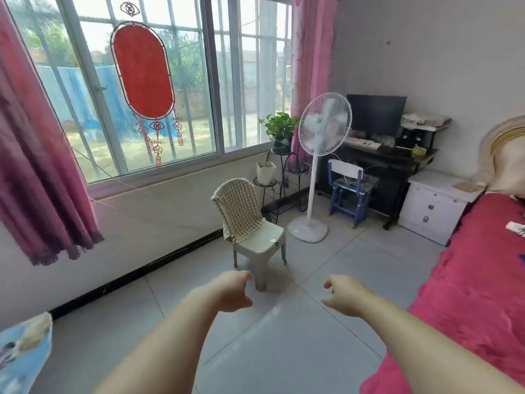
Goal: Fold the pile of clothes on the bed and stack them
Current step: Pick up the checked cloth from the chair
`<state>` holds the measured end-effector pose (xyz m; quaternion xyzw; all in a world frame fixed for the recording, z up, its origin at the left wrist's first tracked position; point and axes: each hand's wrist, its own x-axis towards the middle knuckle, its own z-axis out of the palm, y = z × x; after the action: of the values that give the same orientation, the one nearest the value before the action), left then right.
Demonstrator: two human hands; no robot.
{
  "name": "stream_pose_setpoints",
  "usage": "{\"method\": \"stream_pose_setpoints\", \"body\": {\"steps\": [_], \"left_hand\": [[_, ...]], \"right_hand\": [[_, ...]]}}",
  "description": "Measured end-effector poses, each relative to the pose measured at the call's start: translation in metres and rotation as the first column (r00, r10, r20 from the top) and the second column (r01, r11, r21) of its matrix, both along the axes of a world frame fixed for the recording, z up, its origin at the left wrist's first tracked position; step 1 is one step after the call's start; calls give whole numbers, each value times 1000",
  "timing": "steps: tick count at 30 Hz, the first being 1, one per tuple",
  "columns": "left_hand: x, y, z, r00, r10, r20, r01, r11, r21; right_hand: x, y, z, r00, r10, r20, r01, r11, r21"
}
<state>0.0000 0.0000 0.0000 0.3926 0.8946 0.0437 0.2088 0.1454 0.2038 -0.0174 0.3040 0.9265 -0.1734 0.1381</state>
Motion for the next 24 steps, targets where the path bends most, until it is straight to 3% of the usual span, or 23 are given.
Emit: {"method": "stream_pose_setpoints", "body": {"steps": [8,14,24], "left_hand": [[-118,93,16,997,-69,-33,68,997,-43],[-176,171,9,982,-186,-1,186,980,-65],[-269,336,-11,893,-447,53,448,894,-5]], "right_hand": [[-107,76,0,995,-88,-40,86,995,-51],[-140,133,-6,976,-216,-16,213,973,-86],[-180,238,-31,842,-539,10,538,840,-65]]}}
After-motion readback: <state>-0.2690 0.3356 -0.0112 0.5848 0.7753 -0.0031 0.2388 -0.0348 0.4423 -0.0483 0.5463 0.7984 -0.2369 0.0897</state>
